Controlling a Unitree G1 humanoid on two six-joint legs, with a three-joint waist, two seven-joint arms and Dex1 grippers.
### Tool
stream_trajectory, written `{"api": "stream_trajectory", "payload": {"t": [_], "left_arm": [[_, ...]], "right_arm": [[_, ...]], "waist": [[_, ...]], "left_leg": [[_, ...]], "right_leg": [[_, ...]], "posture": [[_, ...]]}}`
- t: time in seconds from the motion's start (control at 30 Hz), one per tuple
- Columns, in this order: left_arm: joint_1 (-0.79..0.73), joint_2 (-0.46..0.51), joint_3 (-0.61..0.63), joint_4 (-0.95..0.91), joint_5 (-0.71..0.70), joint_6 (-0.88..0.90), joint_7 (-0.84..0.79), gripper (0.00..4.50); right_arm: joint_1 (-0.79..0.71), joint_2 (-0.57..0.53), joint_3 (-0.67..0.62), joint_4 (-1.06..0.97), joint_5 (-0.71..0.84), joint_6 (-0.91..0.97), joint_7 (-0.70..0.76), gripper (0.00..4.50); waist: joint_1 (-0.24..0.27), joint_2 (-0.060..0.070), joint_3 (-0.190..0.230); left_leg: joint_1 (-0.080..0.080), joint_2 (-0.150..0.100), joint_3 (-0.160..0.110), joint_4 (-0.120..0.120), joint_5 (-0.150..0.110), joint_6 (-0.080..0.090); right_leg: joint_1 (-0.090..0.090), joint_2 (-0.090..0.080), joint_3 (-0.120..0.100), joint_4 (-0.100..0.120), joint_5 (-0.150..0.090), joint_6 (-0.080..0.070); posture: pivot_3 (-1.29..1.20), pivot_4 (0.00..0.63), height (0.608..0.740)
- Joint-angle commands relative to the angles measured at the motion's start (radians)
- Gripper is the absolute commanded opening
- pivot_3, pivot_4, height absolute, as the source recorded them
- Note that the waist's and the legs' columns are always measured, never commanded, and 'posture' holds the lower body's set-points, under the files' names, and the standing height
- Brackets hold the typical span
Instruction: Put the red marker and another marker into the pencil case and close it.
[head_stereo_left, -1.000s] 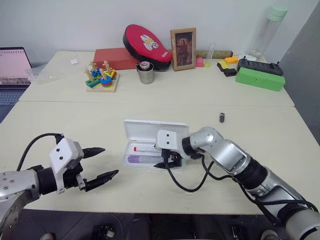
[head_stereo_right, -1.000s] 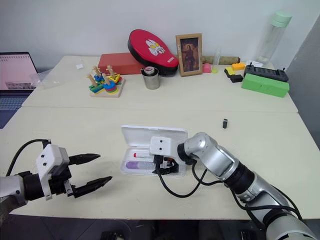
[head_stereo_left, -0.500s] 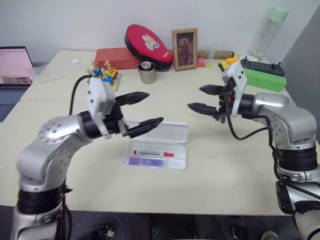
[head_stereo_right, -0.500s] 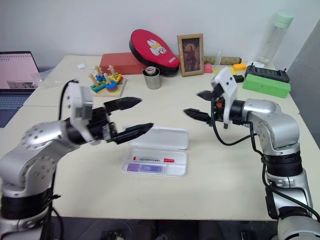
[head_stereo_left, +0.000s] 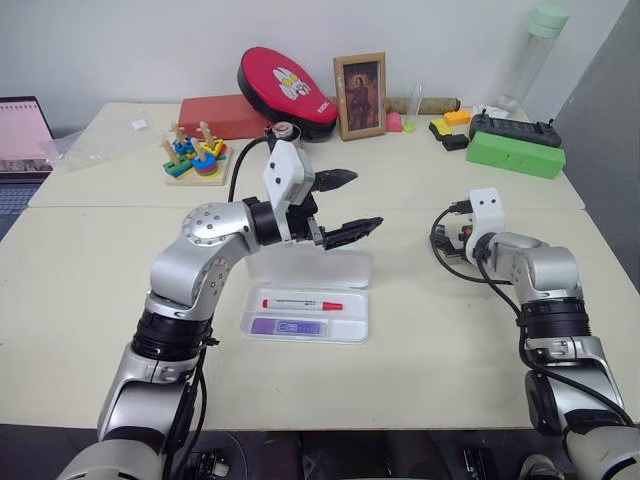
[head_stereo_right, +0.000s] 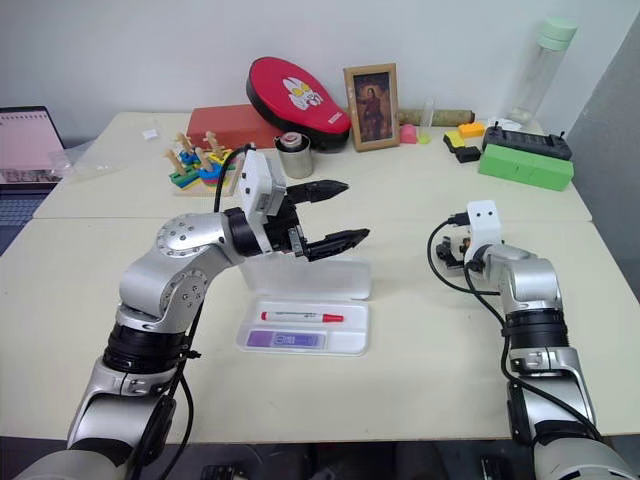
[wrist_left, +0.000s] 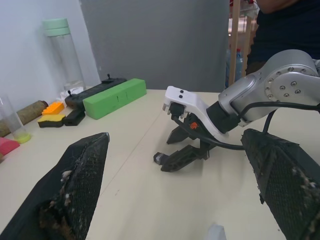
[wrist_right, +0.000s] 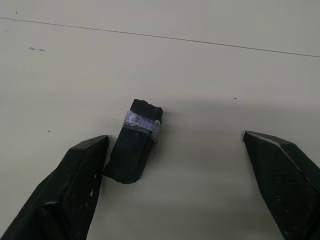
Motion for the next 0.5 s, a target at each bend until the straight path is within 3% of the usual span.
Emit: {"api": "stream_trajectory", "payload": {"t": [0.03,0.37,0.5], "left_arm": [[-0.024,-0.009,0.014,-0.010,0.015,-0.034,-0.003,4.50],[-0.008,-0.006,0.026,-0.018,0.040,-0.043,0.000,4.50],[-0.013,-0.011,0.028,-0.010,0.046,-0.050,0.003,4.50]], "right_arm": [[0.002,0.004,0.020,0.015,-0.024,-0.012,-0.004,3.51],[-0.010,-0.016,0.037,0.005,-0.036,-0.019,0.018,1.07],[-0.018,-0.032,0.027,0.010,-0.036,-0.033,0.023,0.34]], "waist": [[0.000,0.000,0.000],[0.007,0.000,0.000],[0.009,0.000,0.000]], "left_leg": [[0.001,0.000,0.000,0.000,0.000,0.000],[0.003,0.000,0.000,0.000,0.000,0.000],[0.003,0.000,0.000,0.000,0.000,0.000]], "right_leg": [[0.001,0.000,0.000,0.000,0.000,0.000],[0.003,0.000,0.000,0.000,0.000,0.001],[0.003,0.000,0.000,-0.001,0.000,0.001]], "posture": [[0.00,0.150,0.740],[0.00,0.150,0.740],[0.00,0.150,0.740]]}}
